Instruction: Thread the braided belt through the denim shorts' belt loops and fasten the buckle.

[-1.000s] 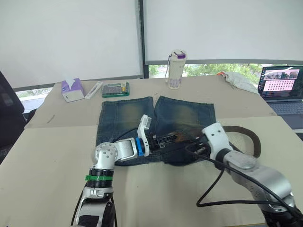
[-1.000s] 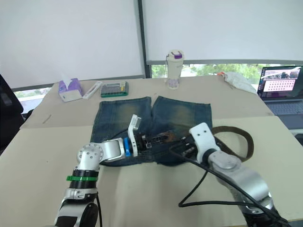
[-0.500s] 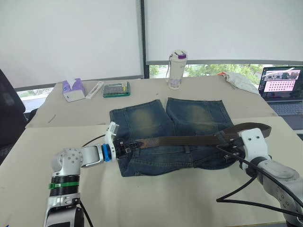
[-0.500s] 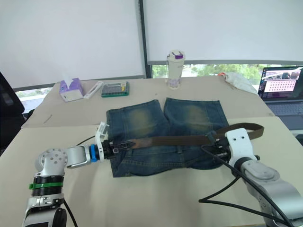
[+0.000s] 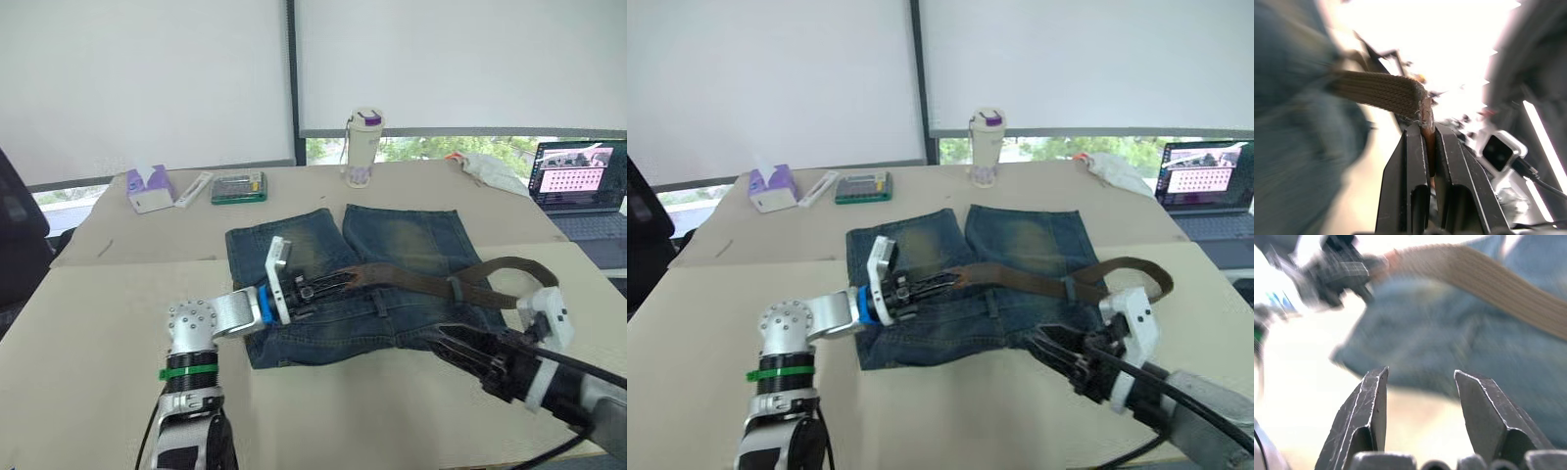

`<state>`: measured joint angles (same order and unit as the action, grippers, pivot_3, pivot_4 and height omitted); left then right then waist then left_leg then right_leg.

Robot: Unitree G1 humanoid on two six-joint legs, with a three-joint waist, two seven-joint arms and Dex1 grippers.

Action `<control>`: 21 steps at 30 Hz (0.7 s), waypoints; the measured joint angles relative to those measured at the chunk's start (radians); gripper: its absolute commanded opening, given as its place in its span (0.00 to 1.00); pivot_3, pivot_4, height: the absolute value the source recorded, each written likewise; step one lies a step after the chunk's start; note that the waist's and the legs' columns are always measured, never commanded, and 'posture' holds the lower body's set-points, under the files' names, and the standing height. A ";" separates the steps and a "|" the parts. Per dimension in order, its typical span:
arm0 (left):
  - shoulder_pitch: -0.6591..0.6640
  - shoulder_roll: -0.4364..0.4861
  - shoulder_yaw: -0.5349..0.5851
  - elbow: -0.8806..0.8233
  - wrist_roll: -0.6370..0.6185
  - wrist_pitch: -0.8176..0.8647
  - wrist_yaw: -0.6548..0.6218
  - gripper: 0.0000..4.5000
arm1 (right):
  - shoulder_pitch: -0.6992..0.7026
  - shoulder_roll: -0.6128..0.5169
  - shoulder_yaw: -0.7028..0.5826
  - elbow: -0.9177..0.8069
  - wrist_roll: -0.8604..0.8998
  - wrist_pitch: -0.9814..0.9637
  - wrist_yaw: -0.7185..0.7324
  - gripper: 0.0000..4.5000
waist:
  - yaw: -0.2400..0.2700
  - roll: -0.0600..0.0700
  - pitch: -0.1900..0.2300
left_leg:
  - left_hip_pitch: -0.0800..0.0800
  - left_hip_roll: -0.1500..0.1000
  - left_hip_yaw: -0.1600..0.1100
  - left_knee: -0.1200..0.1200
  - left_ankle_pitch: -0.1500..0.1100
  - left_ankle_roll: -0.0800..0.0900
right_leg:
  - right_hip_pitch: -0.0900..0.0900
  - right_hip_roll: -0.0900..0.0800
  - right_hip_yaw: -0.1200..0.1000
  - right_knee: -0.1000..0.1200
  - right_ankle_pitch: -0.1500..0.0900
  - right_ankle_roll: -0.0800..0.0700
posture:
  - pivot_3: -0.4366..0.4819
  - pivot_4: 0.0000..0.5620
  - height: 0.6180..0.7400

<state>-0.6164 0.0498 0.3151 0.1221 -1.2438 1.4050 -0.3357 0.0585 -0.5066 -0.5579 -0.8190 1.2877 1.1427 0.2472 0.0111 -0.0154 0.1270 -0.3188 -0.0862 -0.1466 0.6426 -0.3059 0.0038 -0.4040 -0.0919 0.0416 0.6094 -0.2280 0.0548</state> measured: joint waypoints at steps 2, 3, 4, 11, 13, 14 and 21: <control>-0.018 -0.003 -0.016 0.005 -0.015 0.012 0.000 0.00 | -0.049 0.079 0.104 0.033 0.030 -0.036 -0.108 0.55 | -0.002 0.004 -0.001 | 0.001 0.000 0.000 0.001 0.004 -0.007 | -0.004 0.000 0.000 0.001 0.001 -0.001 | 0.48 0.27 1.00; -0.024 0.001 -0.023 0.006 -0.017 0.019 -0.001 0.00 | -0.063 0.103 0.144 0.047 0.034 -0.054 -0.152 0.55 | -0.001 0.005 -0.002 | 0.000 0.000 0.000 0.001 0.004 -0.007 | -0.005 0.000 0.001 0.001 0.001 -0.001 | 0.48 0.27 1.00; -0.026 0.007 -0.025 0.007 -0.017 0.023 -0.003 0.00 | -0.076 0.123 0.168 0.061 0.041 -0.072 -0.193 0.55 | 0.000 0.007 -0.003 | 0.000 -0.001 0.000 0.001 0.004 -0.007 | -0.006 0.000 0.001 0.001 0.001 -0.002 | 0.48 0.27 1.00; -0.026 0.049 -0.025 0.011 -0.025 0.038 -0.007 0.00 | -0.117 0.160 0.239 0.109 0.111 -0.189 -0.340 0.50 | 0.004 0.008 -0.006 | -0.001 -0.002 -0.002 0.002 0.004 -0.006 | -0.008 0.000 0.000 0.001 0.001 -0.002 | 0.48 0.27 1.00; -0.025 0.051 -0.031 0.007 -0.027 0.038 -0.010 0.00 | -0.120 0.139 0.249 0.117 0.120 -0.207 -0.347 0.37 | 0.002 0.008 -0.006 | -0.001 -0.002 -0.002 0.001 0.004 -0.006 | -0.008 0.000 0.000 0.001 0.001 -0.002 | 0.48 0.27 1.00; -0.022 0.055 -0.035 0.001 -0.028 0.037 -0.012 0.00 | -0.120 0.119 0.253 0.121 0.121 -0.211 -0.347 0.28 | 0.001 0.008 -0.006 | -0.001 -0.002 -0.002 0.001 0.004 -0.006 | -0.008 0.000 0.000 0.001 0.001 -0.002 | 0.48 0.27 1.00; 0.007 0.082 -0.066 -0.030 -0.019 0.025 -0.028 0.00 | -0.130 0.039 0.287 0.128 0.147 -0.241 -0.338 0.01 | 0.001 0.008 -0.006 | -0.001 -0.002 -0.001 0.002 0.004 -0.006 | -0.007 0.000 0.000 0.001 0.001 -0.002 | 0.48 0.27 1.00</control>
<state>-0.6097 0.1315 0.2490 0.0917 -1.2624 1.4299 -0.3641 -0.0710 -0.4672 -0.2712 -0.6908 1.4344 0.9013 -0.0912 0.0122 -0.0069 0.1212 -0.3201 -0.0882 -0.1481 0.6442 -0.3019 -0.0020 -0.4111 -0.0917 0.0419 0.6101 -0.2268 0.0528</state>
